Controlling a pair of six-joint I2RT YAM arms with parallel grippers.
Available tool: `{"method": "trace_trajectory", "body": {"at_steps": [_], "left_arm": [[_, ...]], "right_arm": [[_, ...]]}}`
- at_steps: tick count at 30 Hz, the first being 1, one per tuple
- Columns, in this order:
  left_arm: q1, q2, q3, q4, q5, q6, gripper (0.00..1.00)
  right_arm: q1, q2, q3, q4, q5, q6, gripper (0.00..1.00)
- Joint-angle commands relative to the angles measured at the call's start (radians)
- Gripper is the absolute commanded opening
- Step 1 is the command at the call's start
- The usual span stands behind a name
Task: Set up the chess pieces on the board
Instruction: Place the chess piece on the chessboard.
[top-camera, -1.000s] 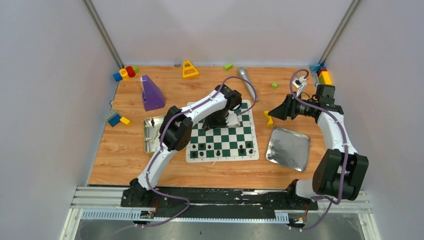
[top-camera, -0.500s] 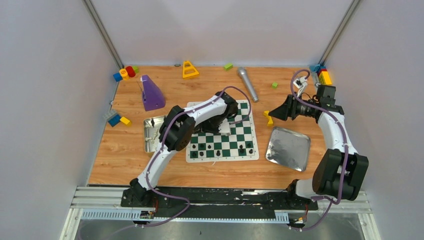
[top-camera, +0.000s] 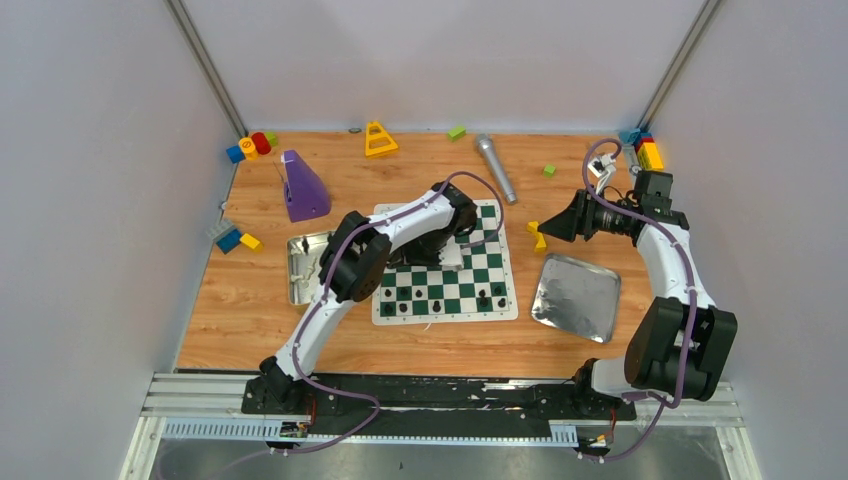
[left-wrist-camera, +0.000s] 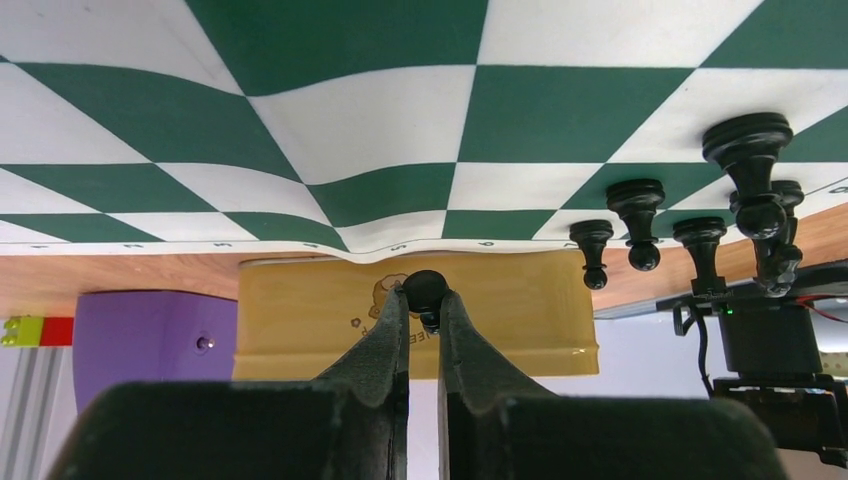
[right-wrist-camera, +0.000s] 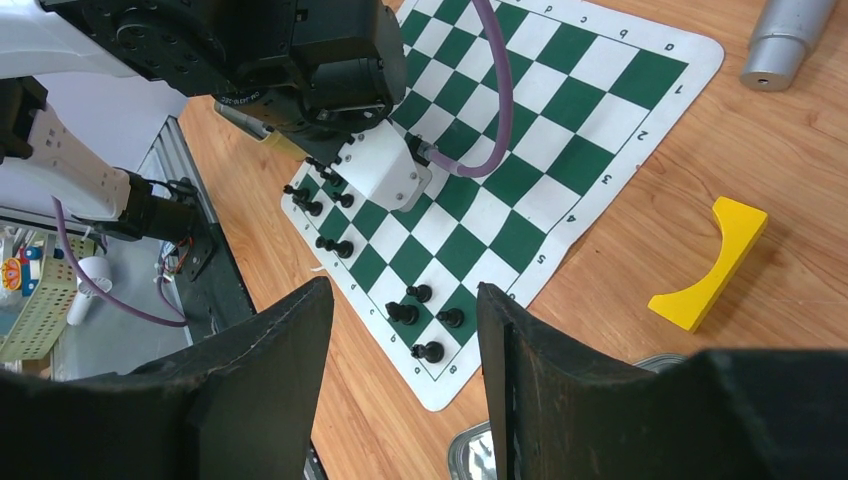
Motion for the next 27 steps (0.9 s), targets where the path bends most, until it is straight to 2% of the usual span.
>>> {"method": "trace_trajectory", "body": {"at_steps": [1,16,22,27], "left_arm": [[-0.005,0.018,0.045,-0.105,0.023,0.013,0.13],[-0.013,0.044,0.043,-0.104,0.039,0.009,0.19],[-0.015,0.045,0.057,-0.104,0.032,0.010,0.37],[-0.015,0.037,0.079,-0.104,0.023,0.011,0.46]], "right_arm": [[-0.007,-0.001,0.004,0.004,-0.039,-0.034,0.56],[-0.010,0.005,0.003,-0.001,-0.039,-0.037,0.56],[-0.014,0.003,0.003,-0.003,-0.039,-0.039,0.56],[-0.015,0.008,0.003,-0.004,-0.040,-0.040,0.56]]}}
